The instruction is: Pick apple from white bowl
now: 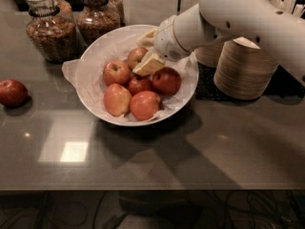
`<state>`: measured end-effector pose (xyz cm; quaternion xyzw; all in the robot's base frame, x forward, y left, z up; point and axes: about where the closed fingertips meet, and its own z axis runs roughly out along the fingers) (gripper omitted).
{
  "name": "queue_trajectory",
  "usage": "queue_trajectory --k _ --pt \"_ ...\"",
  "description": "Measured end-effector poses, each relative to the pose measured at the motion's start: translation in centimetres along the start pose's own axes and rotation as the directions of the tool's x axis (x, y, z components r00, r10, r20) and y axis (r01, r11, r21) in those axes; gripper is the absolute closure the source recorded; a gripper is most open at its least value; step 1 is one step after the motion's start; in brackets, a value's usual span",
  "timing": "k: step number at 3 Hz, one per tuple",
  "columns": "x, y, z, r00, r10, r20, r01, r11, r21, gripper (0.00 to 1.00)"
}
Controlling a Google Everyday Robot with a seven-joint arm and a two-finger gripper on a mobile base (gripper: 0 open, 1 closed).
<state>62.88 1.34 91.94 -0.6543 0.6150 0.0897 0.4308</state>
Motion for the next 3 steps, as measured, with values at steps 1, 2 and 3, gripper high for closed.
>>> queue_trajectory --k 1,2,3 --pt "-2.8 -1.1 -3.9 0.997 -0.071 0.03 0.068 0.9952 0.071 1.0" --pt "-5.6 -1.5 -8.0 0.987 -0.152 0.054 0.144 0.9803 0.135 1.0" --pt "-5.6 -1.5 -8.0 0.987 -0.152 0.054 0.144 0.9803 0.135 1.0"
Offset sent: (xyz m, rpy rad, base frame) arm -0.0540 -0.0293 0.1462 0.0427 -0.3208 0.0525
